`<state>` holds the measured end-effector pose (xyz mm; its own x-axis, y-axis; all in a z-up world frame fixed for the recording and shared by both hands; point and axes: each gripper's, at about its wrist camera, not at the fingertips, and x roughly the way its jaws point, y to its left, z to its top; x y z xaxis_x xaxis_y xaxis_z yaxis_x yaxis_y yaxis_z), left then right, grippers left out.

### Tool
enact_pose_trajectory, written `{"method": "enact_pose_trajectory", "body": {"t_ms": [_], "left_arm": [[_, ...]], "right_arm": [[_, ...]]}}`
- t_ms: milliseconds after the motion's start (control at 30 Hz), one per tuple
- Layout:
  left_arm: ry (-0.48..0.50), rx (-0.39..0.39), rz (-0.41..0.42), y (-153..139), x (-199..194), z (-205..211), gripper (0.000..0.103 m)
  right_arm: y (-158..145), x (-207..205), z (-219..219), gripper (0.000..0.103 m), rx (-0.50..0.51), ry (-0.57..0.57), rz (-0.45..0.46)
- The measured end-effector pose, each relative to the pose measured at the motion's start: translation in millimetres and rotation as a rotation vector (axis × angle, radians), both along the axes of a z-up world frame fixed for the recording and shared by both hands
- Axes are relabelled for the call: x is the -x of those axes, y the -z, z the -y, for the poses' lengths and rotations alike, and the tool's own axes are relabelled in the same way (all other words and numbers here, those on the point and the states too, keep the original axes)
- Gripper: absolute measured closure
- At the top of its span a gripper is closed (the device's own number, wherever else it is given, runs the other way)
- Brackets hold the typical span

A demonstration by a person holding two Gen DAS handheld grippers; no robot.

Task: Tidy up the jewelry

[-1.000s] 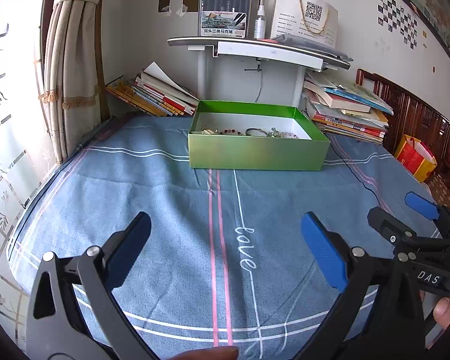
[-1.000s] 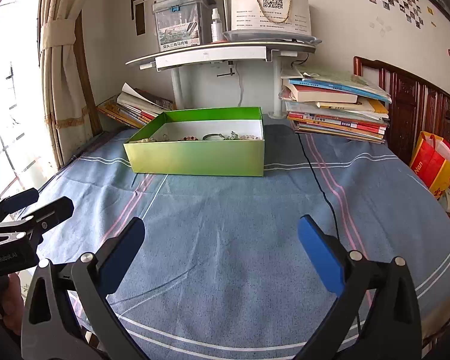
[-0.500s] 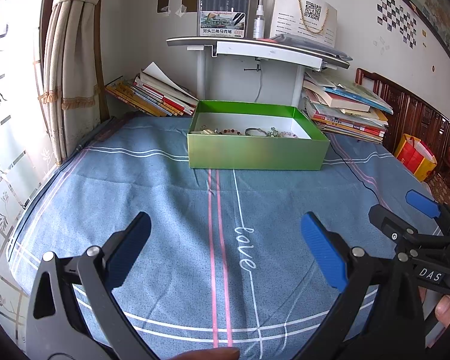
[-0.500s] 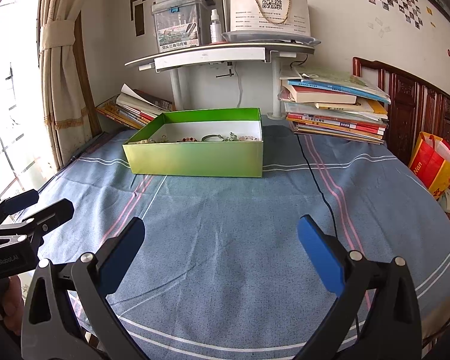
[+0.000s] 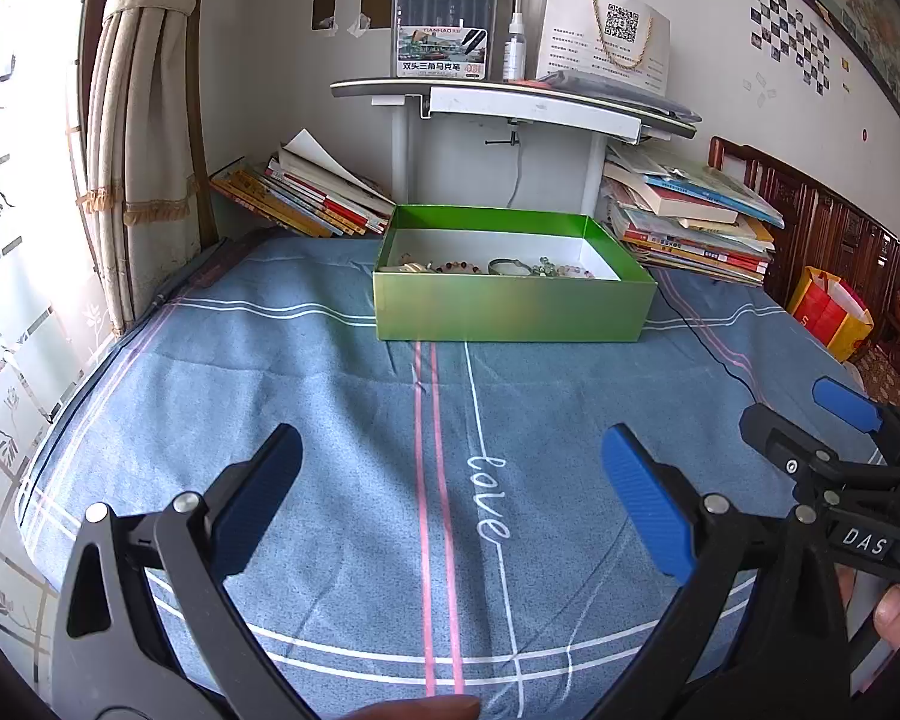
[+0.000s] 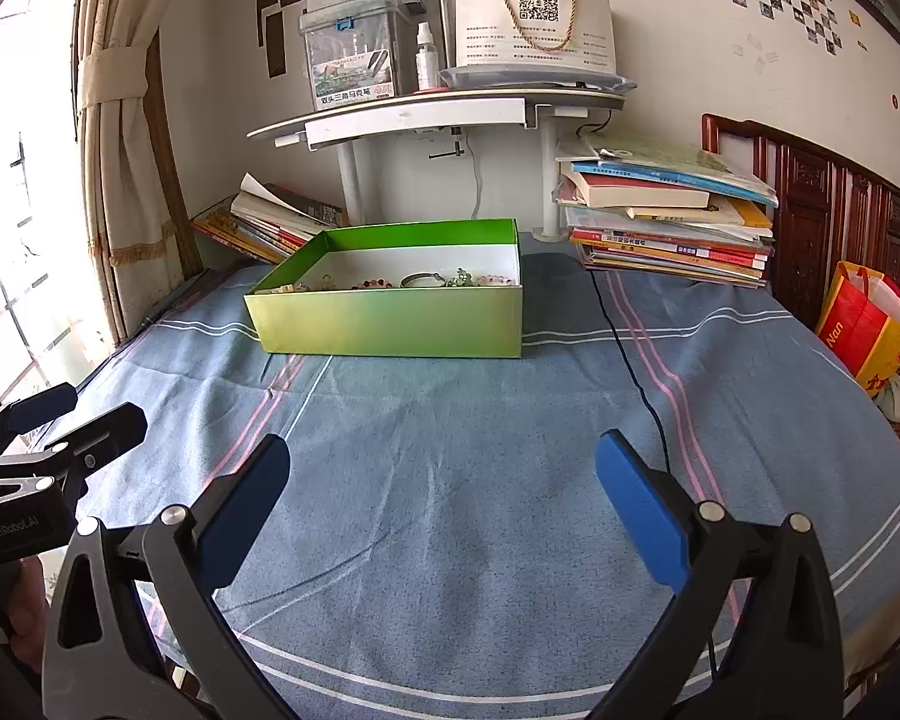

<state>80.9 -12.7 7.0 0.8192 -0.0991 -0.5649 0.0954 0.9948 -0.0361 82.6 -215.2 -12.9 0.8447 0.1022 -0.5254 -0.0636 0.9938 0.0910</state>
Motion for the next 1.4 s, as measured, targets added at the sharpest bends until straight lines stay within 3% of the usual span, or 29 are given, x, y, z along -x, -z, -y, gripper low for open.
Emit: {"method": "enact_pose_trajectory", "body": {"t_ms": [1400], "left_arm": [[0.011,-0.003,-0.008,2.3,0.8,1.5,0.004]], "right_arm": [[-2.5,0.9,-1.9,0.003,0.007,-0.004,0.002]]}}
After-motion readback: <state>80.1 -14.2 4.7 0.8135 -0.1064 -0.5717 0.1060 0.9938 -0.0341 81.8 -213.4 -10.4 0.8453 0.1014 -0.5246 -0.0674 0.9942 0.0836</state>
